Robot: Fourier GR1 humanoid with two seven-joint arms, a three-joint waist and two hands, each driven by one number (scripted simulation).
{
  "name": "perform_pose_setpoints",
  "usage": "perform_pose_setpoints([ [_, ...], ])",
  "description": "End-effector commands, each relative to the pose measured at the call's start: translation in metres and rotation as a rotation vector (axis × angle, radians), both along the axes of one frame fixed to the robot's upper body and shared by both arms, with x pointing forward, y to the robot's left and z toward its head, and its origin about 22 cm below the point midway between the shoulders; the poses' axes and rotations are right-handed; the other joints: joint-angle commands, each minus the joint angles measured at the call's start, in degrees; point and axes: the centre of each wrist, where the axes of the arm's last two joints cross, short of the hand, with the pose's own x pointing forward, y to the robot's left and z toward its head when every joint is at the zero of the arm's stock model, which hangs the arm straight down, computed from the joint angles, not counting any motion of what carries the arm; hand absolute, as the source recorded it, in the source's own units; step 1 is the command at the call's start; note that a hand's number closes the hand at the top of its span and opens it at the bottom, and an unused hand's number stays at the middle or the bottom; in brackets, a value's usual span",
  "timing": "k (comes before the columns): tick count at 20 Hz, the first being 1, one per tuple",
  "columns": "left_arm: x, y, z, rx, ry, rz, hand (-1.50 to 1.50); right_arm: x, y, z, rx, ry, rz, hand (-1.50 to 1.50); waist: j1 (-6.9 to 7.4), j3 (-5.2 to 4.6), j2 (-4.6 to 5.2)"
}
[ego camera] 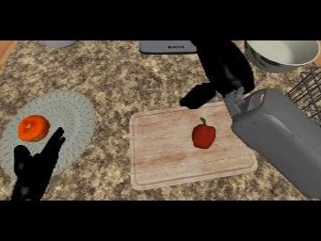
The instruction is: Pick the bell pepper from the cutting board and place it in the basket
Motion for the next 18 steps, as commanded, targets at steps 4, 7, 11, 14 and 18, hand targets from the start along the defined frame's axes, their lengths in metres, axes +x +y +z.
perform_pose_setpoints([
  [4,-0.018,0.004,-0.026,-0.019,0.128,0.035,0.00,-0.010,-0.003,0.087,-0.295,0.172,-0.028,-1.50,-0.42,-0.67,0.87],
  [7,-0.021,0.008,-0.023,-0.012,0.135,0.032,0.00,-0.015,-0.005,0.110,-0.362,0.297,0.009,-1.50,-0.82,-0.67,0.59],
  [11,-0.021,0.007,-0.023,-0.038,0.147,0.048,0.00,-0.012,-0.024,0.128,-0.408,0.384,0.024,-1.50,-0.86,-0.60,0.79],
  [14,-0.019,0.008,-0.023,-0.016,0.159,0.054,0.00,-0.018,-0.028,0.119,-0.456,0.425,0.028,-1.50,-1.33,-0.56,0.83],
  [18,-0.018,-0.010,-0.023,-0.026,0.133,0.012,0.00,-0.027,-0.037,0.125,-0.414,0.432,0.031,-1.50,-0.66,-0.49,1.02],
])
